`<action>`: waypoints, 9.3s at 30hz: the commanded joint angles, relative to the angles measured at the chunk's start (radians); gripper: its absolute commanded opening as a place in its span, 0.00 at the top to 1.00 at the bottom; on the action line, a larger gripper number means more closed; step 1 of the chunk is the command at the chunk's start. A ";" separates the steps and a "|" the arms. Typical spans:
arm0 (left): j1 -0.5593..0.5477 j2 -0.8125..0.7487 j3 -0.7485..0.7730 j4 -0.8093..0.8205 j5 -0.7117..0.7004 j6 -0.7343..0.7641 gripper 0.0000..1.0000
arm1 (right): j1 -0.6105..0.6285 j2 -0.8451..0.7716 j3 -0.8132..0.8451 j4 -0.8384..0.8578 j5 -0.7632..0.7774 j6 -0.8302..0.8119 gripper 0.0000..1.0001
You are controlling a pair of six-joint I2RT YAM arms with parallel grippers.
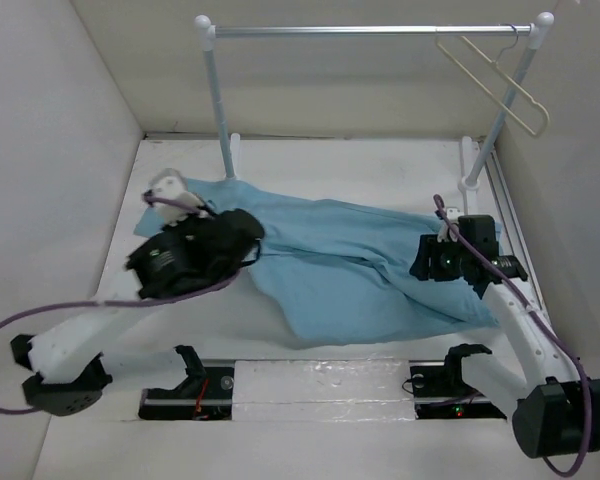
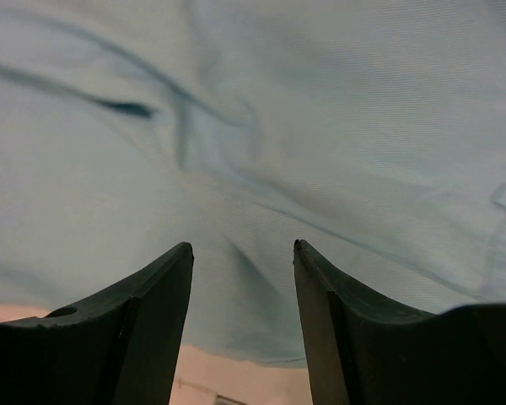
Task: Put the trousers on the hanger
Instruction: Flatten out the trousers at the center of the board, then fold the trousers at the center of the board.
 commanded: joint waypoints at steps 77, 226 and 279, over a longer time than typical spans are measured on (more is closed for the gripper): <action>1.077 -0.252 -0.346 0.564 0.835 0.736 1.00 | -0.613 0.676 0.496 0.428 -0.026 0.253 0.43; 1.218 0.779 0.195 0.629 0.696 0.630 1.00 | -0.569 1.273 1.457 -0.166 0.059 0.000 1.00; 1.238 0.364 -0.006 0.732 0.559 0.555 1.00 | -0.073 -0.189 0.437 -0.641 0.407 0.053 1.00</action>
